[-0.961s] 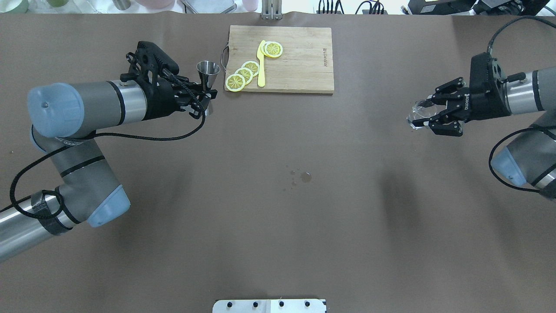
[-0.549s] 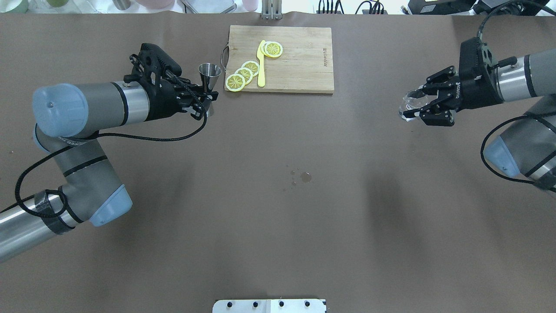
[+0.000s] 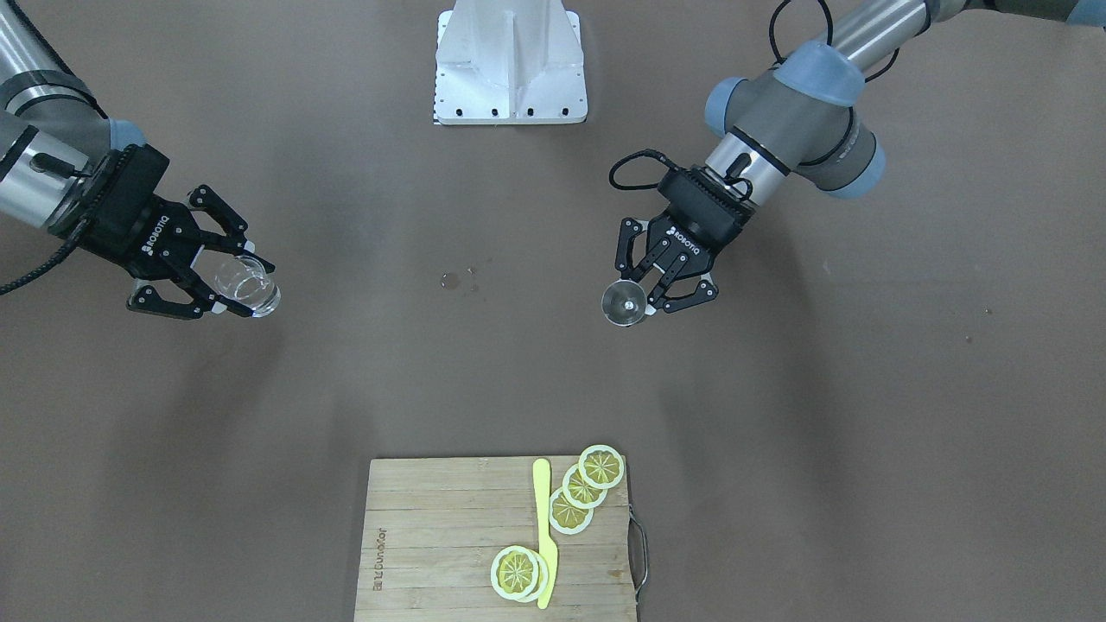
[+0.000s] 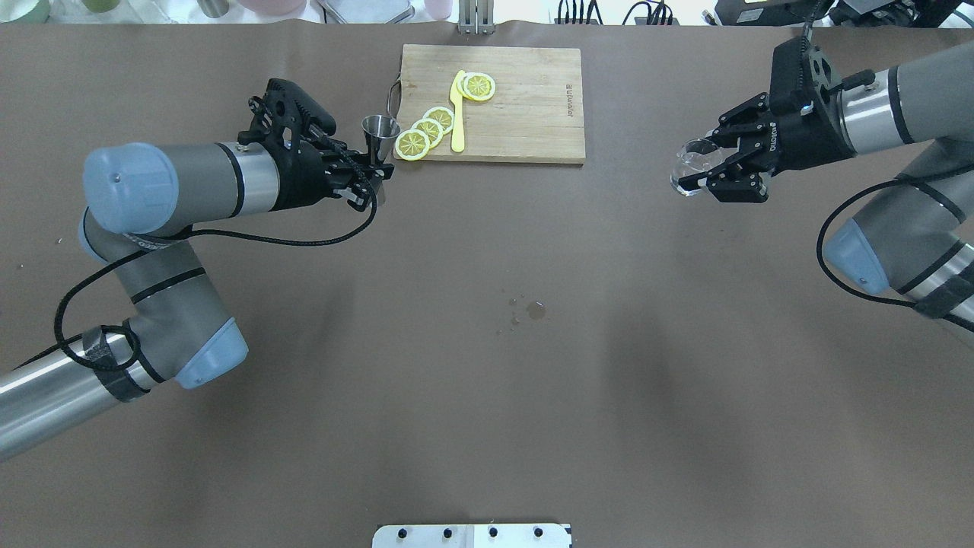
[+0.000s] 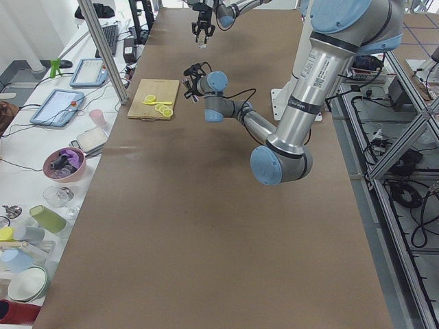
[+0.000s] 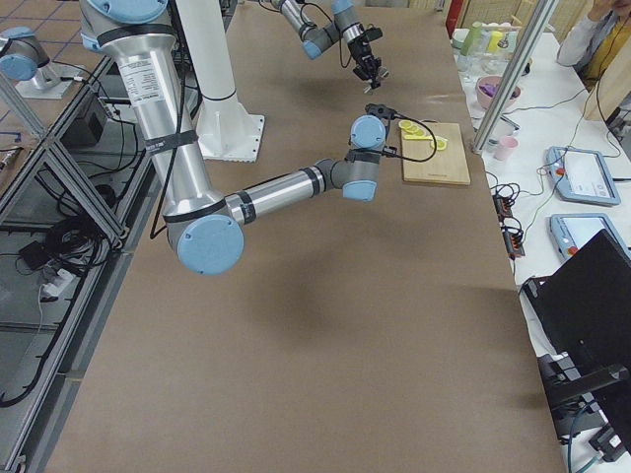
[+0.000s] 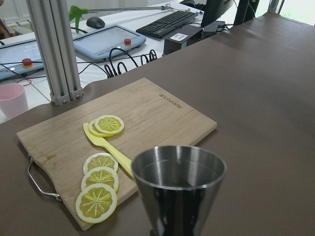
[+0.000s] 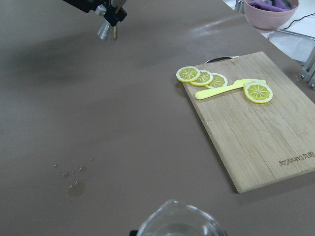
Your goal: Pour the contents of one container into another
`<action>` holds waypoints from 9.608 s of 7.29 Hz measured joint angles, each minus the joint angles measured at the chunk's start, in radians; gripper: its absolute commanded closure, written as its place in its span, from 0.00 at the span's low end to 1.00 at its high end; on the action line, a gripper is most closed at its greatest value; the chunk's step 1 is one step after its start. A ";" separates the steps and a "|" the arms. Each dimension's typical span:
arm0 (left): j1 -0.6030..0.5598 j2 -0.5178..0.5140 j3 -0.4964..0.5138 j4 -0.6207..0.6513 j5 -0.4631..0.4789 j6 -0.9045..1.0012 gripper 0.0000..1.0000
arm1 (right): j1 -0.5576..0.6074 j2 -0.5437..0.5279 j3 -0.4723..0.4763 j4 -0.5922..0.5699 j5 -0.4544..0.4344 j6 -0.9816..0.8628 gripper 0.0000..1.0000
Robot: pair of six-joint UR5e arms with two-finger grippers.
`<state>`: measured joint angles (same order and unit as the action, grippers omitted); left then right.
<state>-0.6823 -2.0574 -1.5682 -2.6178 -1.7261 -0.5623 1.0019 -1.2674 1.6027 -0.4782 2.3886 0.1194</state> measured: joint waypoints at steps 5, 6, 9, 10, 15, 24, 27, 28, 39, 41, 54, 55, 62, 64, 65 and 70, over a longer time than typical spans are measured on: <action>0.007 -0.048 0.090 -0.061 -0.009 -0.001 1.00 | 0.002 0.003 0.018 -0.010 -0.002 -0.002 1.00; 0.016 -0.052 0.095 -0.071 -0.009 -0.001 1.00 | 0.002 0.003 0.018 -0.011 -0.001 -0.001 1.00; 0.107 -0.102 0.099 -0.080 -0.008 0.016 1.00 | 0.002 -0.001 0.018 -0.010 -0.001 -0.002 1.00; 0.137 -0.117 0.097 -0.081 -0.007 0.058 1.00 | 0.002 -0.001 0.019 -0.010 -0.002 -0.002 1.00; 0.179 -0.118 0.085 -0.096 -0.006 0.323 1.00 | -0.007 -0.013 0.088 -0.113 -0.038 -0.137 1.00; 0.181 -0.098 0.086 -0.166 -0.003 0.344 1.00 | -0.153 0.025 0.236 -0.312 -0.072 -0.392 1.00; 0.204 -0.036 0.082 -0.276 -0.008 0.342 1.00 | -0.216 0.095 0.243 -0.413 -0.099 -0.450 1.00; 0.207 -0.031 0.108 -0.281 -0.006 0.343 1.00 | -0.228 0.108 0.242 -0.429 -0.106 -0.455 1.00; 0.198 -0.072 0.119 -0.278 0.000 0.334 1.00 | -0.264 0.199 0.234 -0.612 -0.161 -0.563 1.00; 0.195 -0.072 0.119 -0.278 0.000 0.334 1.00 | -0.278 0.219 0.233 -0.651 -0.179 -0.584 1.00; 0.195 -0.070 0.123 -0.275 0.000 0.337 1.00 | -0.307 0.354 0.235 -0.942 -0.240 -0.670 1.00; 0.195 -0.069 0.124 -0.275 0.000 0.337 1.00 | -0.307 0.361 0.237 -0.968 -0.243 -0.670 1.00; 0.194 -0.069 0.126 -0.277 0.000 0.337 1.00 | -0.309 0.404 0.244 -1.111 -0.280 -0.675 1.00; 0.194 -0.069 0.125 -0.277 0.000 0.337 1.00 | -0.312 0.414 0.243 -1.141 -0.295 -0.676 1.00; 0.194 -0.069 0.125 -0.277 0.000 0.337 1.00 | -0.317 0.421 0.242 -1.156 -0.306 -0.676 1.00; 0.192 -0.068 0.124 -0.282 -0.002 0.338 1.00 | -0.351 0.457 0.236 -1.237 -0.365 -0.678 1.00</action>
<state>-0.4904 -2.1251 -1.4445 -2.8996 -1.7282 -0.2241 0.6506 -0.8103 1.8391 -1.7157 2.0233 -0.5584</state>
